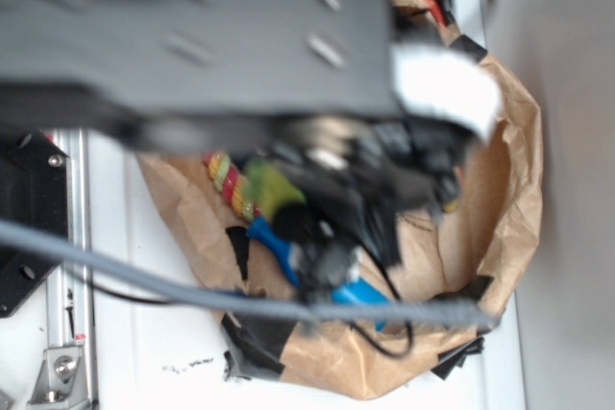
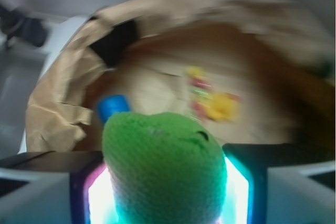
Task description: Grab the green animal.
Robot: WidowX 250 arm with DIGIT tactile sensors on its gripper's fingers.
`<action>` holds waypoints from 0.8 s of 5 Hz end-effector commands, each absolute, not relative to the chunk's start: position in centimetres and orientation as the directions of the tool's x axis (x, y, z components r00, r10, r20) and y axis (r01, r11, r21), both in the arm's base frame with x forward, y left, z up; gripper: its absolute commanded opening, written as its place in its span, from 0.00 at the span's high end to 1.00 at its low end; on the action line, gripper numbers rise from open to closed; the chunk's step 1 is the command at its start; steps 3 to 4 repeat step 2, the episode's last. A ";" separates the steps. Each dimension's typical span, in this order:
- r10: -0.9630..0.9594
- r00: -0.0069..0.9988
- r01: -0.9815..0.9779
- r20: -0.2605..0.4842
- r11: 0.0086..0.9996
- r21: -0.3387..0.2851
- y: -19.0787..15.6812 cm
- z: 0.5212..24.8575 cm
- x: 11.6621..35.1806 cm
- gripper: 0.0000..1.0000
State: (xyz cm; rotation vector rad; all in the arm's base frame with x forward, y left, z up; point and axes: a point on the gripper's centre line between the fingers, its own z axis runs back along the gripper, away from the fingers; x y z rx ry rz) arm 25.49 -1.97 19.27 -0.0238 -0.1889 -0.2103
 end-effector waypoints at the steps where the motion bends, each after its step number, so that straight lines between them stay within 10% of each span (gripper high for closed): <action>1: 0.070 0.970 -0.091 0.233 0.993 0.078 -1.6 22.4 24.4 1.00; 4: 0.090 0.973 -0.106 0.213 0.992 0.065 -1.5 21.9 24.3 1.00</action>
